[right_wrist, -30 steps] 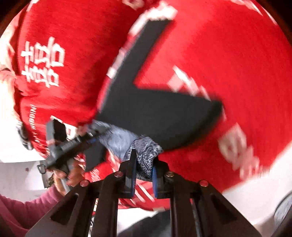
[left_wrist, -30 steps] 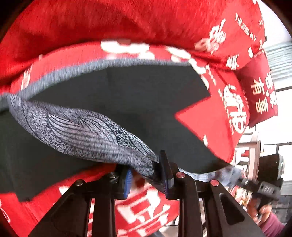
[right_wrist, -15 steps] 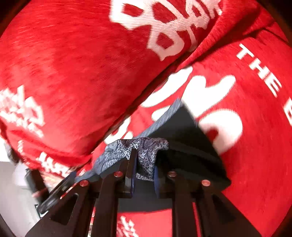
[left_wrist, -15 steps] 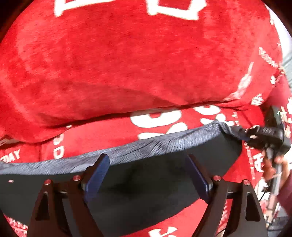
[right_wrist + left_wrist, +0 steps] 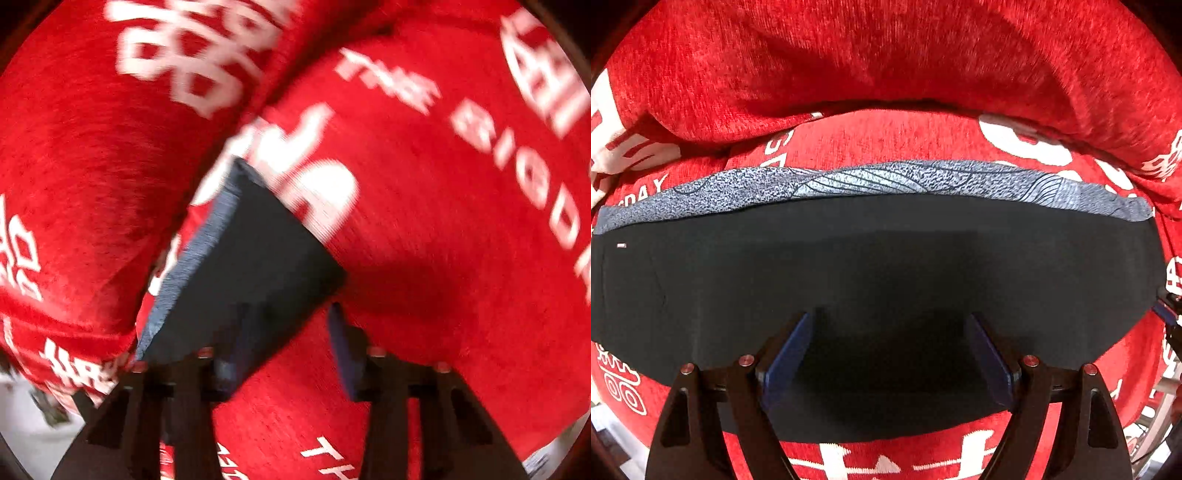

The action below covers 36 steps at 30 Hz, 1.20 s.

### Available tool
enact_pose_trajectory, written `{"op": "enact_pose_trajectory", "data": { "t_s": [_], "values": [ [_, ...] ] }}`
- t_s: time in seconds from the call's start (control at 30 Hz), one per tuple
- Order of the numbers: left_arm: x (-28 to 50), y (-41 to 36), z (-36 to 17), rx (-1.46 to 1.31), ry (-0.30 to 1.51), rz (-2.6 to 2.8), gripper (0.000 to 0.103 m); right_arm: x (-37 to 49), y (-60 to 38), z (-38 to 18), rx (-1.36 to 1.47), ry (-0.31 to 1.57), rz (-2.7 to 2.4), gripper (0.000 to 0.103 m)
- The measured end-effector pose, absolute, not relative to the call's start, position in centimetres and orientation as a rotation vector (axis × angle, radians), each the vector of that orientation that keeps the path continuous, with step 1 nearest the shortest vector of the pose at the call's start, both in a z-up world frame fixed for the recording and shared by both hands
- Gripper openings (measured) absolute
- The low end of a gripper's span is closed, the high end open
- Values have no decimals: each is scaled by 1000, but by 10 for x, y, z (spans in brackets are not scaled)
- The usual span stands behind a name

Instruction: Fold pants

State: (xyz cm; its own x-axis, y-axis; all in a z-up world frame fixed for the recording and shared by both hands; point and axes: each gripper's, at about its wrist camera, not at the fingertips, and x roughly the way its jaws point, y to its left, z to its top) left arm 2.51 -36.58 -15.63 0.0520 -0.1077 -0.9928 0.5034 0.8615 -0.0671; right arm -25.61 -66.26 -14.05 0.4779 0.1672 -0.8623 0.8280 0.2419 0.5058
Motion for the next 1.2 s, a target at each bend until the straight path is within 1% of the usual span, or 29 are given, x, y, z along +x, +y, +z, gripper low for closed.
{"op": "enact_pose_trajectory", "data": {
  "t_s": [0.03, 0.07, 0.17, 0.27, 0.3, 0.33, 0.37, 0.47, 0.53, 0.57, 0.7, 0.77, 0.8, 0.87, 0.93, 1.07, 1.2],
  "values": [
    [25, -367, -157, 341, 1447, -479, 86, -256, -664, -148, 1304, 994, -566, 9],
    [25, -369, -158, 345, 1440, -479, 86, -252, -665, -152, 1315, 984, -554, 8],
    [27, -374, -167, 381, 1426, -460, 86, -241, -671, -141, 1274, 928, -524, 7],
    [31, -369, -171, 355, 1461, -422, 86, -243, -670, -147, 1264, 1031, -585, 7],
    [32, -368, -167, 354, 1461, -420, 86, -249, -668, -153, 1281, 1067, -588, 9],
    [33, -366, -160, 347, 1445, -428, 86, -254, -666, -151, 1271, 1080, -601, 20],
    [35, -365, -151, 340, 1418, -438, 86, -256, -663, -140, 1228, 1083, -624, 22],
    [46, -367, -141, 346, 1373, -455, 86, -248, -654, -105, 1062, 1049, -631, 22],
    [56, -374, -146, 353, 1363, -428, 86, -217, -641, -86, 918, 1044, -533, 22],
    [64, -379, -150, 347, 1365, -409, 86, -202, -637, -86, 878, 1061, -486, 22],
    [84, -394, -175, 353, 1363, -324, 86, -123, -614, -119, 734, 1169, -336, 22],
    [91, -398, -180, 338, 1336, -305, 90, -98, -608, -142, 682, 1221, -325, 22],
    [95, -398, -181, 338, 1323, -296, 91, -93, -610, -152, 645, 1227, -337, 22],
    [106, -396, -186, 326, 1332, -284, 91, -86, -616, -152, 588, 1176, -375, 21],
    [114, -388, -183, 311, 1341, -257, 91, -87, -631, -153, 606, 1168, -434, 20],
    [113, -358, -158, 353, 1310, -269, 91, -108, -646, -135, 725, 1151, -498, 25],
    [105, -300, -137, 431, 1278, -250, 91, -131, -608, -112, 894, 1102, -287, 38]
  ]
}}
